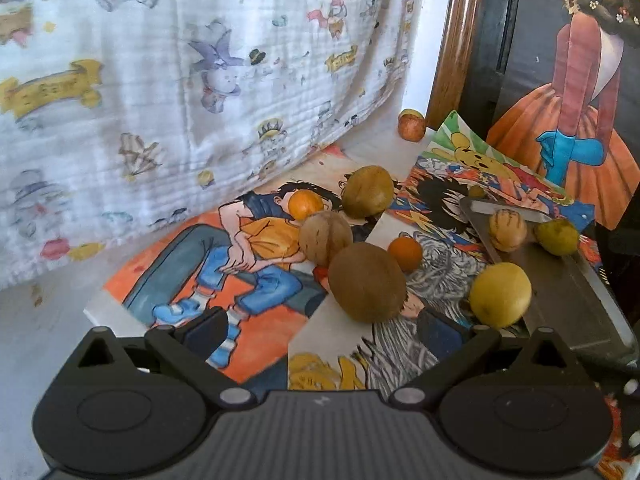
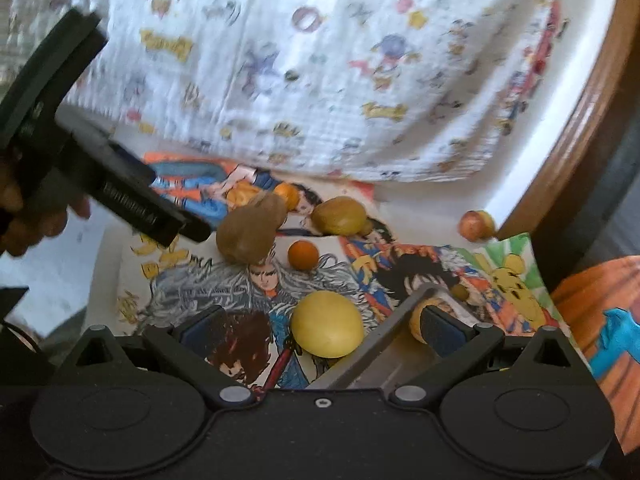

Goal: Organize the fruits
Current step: 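Grasp the brown kiwi-like fruit with the left gripper while the right gripper grasps the large yellow lemon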

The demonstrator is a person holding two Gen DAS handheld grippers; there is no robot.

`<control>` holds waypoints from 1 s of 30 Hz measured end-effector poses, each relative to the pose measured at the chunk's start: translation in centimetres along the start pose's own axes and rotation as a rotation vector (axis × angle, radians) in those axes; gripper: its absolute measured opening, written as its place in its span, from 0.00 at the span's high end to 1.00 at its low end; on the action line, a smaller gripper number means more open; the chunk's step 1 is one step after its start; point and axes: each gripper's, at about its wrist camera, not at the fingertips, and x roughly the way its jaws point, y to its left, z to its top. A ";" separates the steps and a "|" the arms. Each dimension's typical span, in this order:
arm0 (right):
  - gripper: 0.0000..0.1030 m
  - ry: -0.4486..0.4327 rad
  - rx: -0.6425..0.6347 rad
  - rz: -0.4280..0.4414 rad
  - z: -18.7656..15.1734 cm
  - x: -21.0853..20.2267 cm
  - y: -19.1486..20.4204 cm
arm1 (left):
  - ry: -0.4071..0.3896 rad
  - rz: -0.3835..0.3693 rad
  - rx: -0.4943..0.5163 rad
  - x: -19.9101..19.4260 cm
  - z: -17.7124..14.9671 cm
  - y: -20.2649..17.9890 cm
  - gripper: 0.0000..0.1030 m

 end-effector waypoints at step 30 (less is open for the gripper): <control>0.25 0.025 0.185 0.105 -2.6 9.2 -2.4 | 0.013 -0.093 -0.097 6.9 1.0 -0.9 0.12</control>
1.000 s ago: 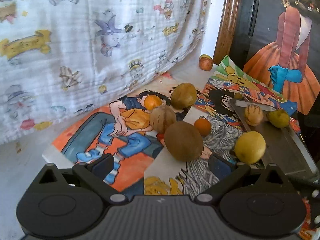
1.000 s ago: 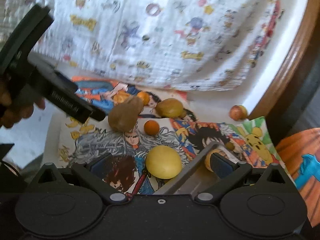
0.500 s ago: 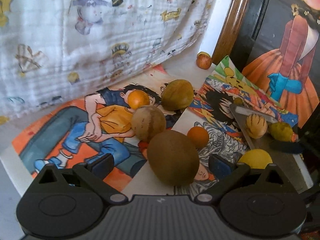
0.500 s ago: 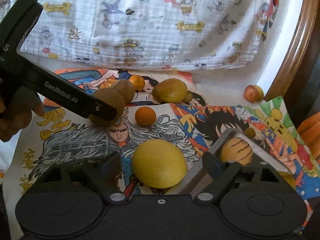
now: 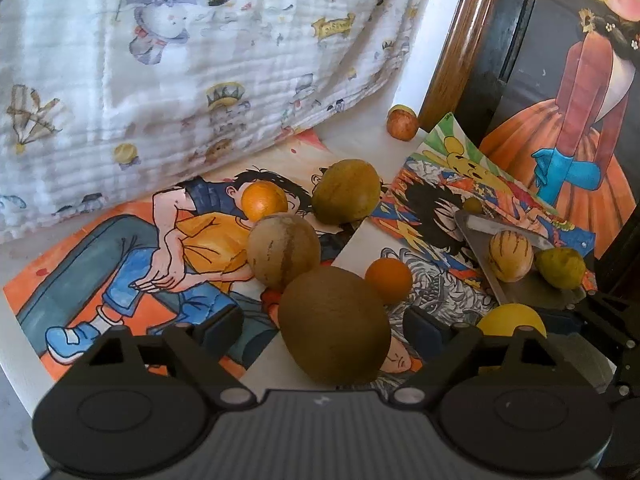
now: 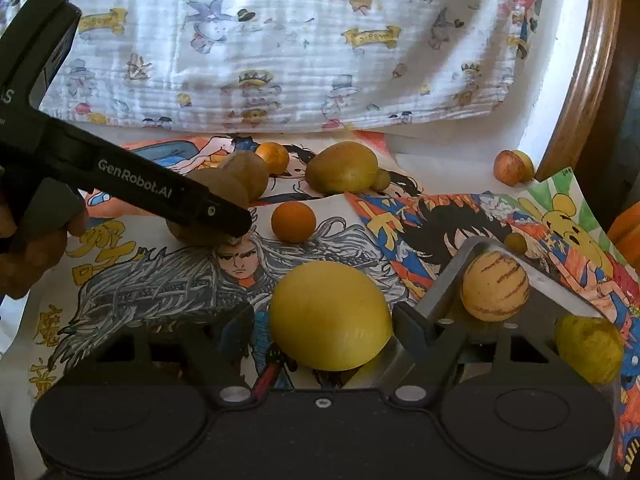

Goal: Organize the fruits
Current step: 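Grasp the brown kiwi-like fruit with the left gripper while the right gripper grasps the large yellow lemon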

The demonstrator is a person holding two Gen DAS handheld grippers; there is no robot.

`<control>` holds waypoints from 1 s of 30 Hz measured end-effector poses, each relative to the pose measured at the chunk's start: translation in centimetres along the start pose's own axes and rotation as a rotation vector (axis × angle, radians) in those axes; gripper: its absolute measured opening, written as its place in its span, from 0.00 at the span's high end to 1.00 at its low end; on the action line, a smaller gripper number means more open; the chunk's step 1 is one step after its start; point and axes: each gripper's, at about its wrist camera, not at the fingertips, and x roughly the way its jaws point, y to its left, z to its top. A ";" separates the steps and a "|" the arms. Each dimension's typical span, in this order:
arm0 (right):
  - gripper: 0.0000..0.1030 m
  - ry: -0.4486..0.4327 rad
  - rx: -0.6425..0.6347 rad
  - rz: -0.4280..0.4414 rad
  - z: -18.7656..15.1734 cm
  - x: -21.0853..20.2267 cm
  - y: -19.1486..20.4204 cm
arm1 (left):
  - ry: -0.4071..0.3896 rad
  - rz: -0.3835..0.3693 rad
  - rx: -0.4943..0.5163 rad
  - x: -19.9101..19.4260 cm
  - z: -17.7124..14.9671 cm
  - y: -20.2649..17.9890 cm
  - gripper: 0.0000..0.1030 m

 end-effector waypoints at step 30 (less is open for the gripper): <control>0.37 -0.044 0.019 -0.060 -0.8 -0.3 0.3 | -0.002 0.039 0.029 0.0 -0.4 -1.4 0.40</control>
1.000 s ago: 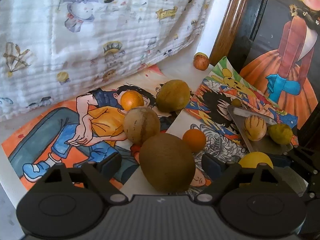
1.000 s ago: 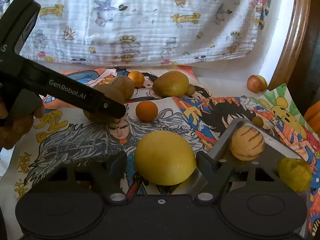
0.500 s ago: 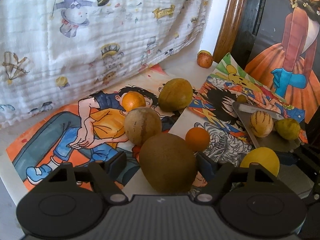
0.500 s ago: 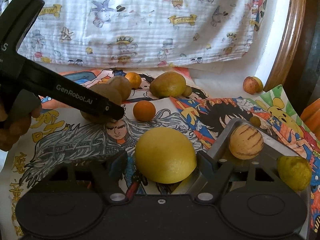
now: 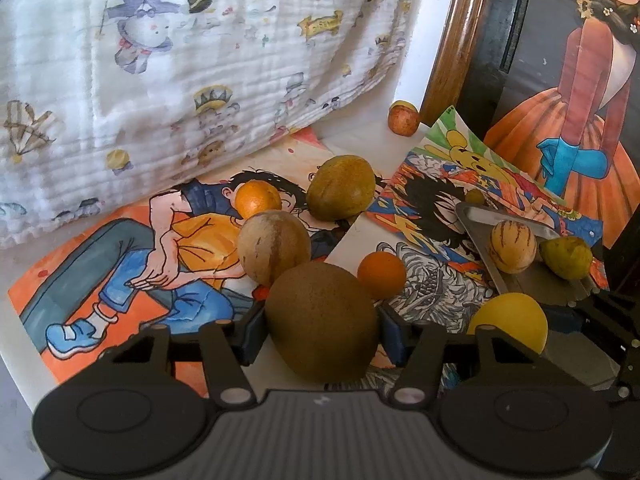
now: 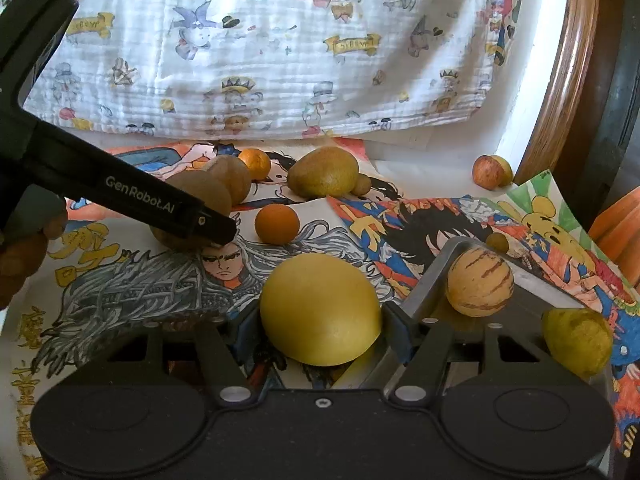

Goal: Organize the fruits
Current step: 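Grasp the brown kiwi-like fruit with the left gripper while the right gripper grasps the large yellow lemon, then carry the brown fruit with the left gripper while the right gripper carries the lemon onto the tray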

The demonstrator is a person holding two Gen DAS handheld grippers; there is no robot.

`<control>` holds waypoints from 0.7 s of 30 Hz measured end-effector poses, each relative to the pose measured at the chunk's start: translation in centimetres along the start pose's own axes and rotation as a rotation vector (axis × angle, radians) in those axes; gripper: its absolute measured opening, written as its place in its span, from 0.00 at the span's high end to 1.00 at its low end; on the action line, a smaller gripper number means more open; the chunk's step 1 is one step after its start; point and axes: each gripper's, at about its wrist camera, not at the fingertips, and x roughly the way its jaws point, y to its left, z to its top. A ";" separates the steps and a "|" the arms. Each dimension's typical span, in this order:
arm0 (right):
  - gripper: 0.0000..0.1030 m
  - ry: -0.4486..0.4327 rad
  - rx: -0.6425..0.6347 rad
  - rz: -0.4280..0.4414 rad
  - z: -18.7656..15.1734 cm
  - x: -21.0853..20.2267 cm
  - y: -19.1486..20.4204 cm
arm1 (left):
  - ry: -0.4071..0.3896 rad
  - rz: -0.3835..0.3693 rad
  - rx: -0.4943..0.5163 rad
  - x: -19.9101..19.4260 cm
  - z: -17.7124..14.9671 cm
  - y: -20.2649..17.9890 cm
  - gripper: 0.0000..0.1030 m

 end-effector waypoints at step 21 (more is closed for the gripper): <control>0.37 -0.080 0.082 -0.003 -2.0 -5.6 -2.2 | 0.040 -0.055 -0.050 -2.0 -1.1 -2.9 0.40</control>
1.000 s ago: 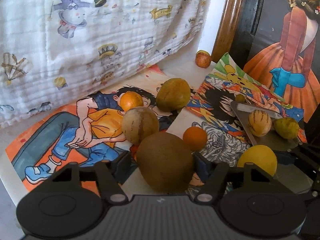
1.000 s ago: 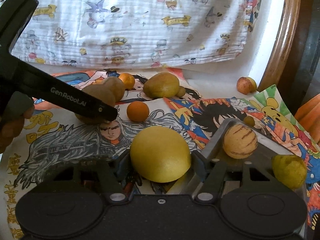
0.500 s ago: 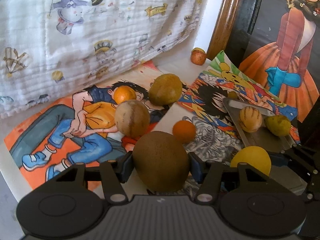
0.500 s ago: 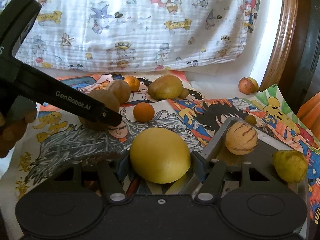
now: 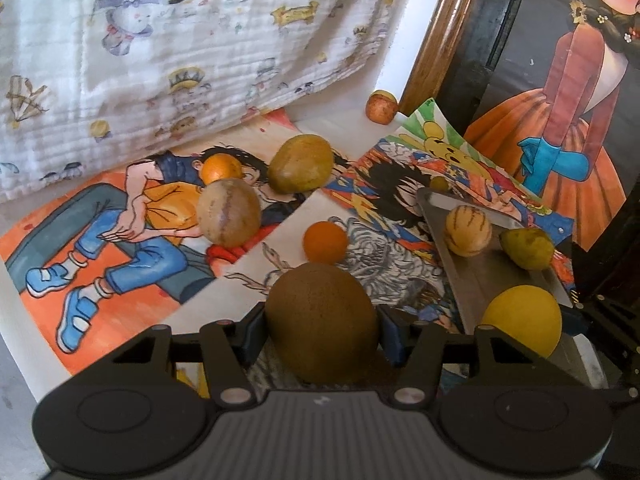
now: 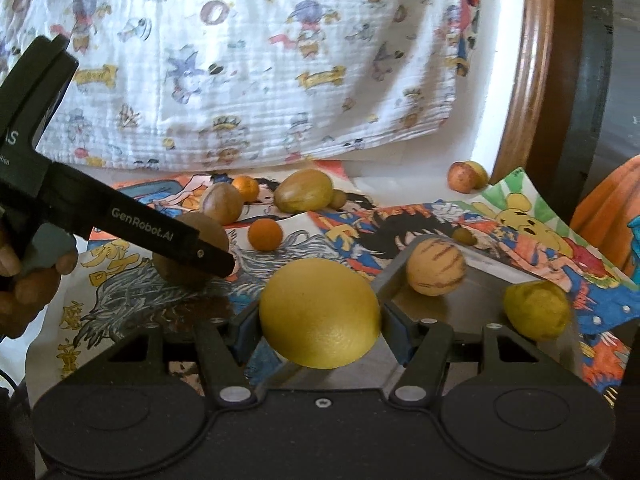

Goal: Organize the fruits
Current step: 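Carry the brown fruit with the left gripper while the right gripper carries the lemon onto the tray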

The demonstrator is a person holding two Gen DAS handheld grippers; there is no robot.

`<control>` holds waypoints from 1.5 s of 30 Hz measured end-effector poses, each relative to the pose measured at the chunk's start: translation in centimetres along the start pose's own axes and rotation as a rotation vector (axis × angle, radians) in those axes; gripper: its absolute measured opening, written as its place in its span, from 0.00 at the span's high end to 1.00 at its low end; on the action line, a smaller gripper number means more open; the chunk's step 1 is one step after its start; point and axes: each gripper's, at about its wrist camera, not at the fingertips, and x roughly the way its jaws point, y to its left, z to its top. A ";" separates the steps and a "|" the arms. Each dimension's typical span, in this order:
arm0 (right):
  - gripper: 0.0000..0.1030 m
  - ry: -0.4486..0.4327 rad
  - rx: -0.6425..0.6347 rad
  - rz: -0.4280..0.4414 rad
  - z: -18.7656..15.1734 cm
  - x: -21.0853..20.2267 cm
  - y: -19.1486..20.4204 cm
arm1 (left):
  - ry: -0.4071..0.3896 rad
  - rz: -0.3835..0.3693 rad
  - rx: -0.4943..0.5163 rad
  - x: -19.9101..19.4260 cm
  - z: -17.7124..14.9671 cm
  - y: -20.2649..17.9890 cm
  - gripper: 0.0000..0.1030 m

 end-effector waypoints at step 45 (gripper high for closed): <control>0.37 0.006 0.150 -0.210 -3.6 0.4 -12.8 | 0.033 -0.249 0.194 7.4 2.3 -11.3 0.40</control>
